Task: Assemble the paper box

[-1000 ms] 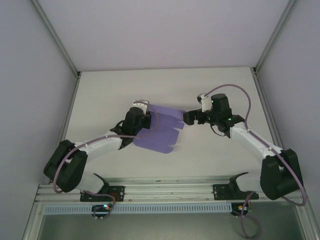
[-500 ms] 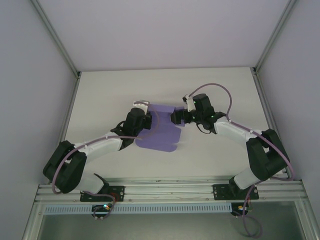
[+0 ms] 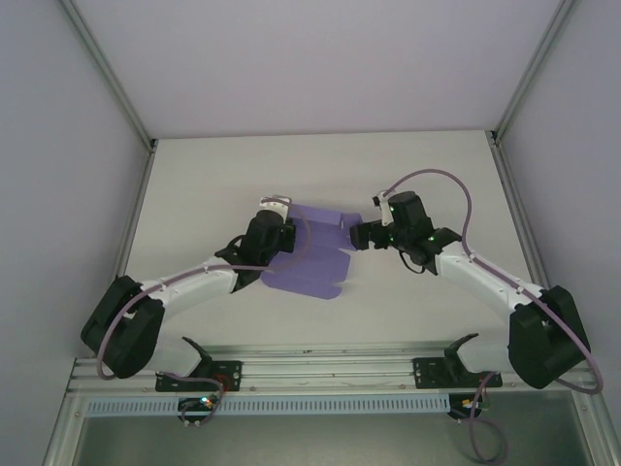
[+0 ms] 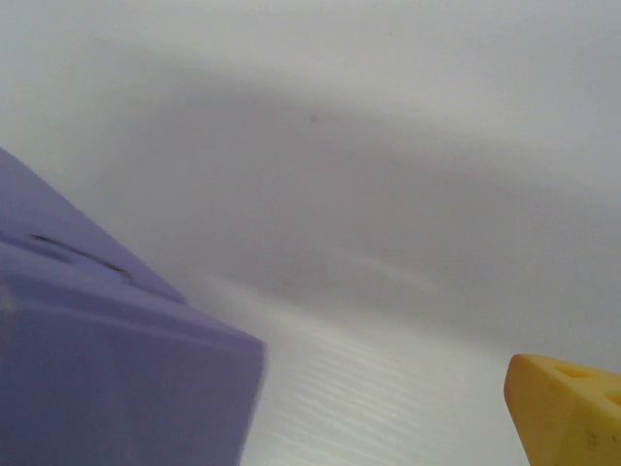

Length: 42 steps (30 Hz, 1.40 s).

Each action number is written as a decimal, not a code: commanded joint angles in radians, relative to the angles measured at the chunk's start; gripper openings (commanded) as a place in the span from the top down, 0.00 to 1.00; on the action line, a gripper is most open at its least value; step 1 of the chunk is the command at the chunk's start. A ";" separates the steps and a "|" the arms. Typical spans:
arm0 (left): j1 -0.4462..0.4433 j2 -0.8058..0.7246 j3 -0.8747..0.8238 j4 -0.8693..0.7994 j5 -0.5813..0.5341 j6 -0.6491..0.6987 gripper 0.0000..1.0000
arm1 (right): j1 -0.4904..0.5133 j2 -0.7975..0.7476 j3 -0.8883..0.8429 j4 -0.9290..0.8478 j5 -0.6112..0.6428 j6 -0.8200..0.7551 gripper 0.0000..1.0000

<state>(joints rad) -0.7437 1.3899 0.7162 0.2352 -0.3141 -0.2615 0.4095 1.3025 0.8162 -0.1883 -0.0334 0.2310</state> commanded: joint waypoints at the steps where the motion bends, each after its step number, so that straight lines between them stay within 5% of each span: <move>1: 0.008 -0.042 0.022 -0.017 0.013 0.019 1.00 | -0.045 -0.028 -0.023 -0.083 0.036 -0.027 0.00; 7: 0.018 -0.064 0.027 -0.035 0.038 0.003 1.00 | -0.071 -0.012 -0.046 -0.056 -0.100 -0.091 0.00; 21: 0.018 -0.067 0.071 -0.082 0.085 0.022 1.00 | -0.074 0.011 -0.057 -0.063 -0.187 -0.240 0.00; 29: 0.019 -0.065 0.076 -0.081 0.111 0.017 1.00 | -0.080 -0.026 -0.093 0.115 -0.268 -0.140 0.00; 36: 0.017 -0.066 0.065 -0.065 0.131 0.005 1.00 | -0.084 0.013 -0.086 0.328 -0.457 -0.010 0.00; 42: 0.016 -0.074 0.056 -0.061 0.144 -0.010 1.00 | -0.020 0.115 -0.027 0.363 -0.413 -0.019 0.00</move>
<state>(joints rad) -0.7250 1.3460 0.7593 0.1509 -0.1974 -0.2546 0.3519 1.3788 0.7544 0.1123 -0.4419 0.1913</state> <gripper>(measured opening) 0.065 0.995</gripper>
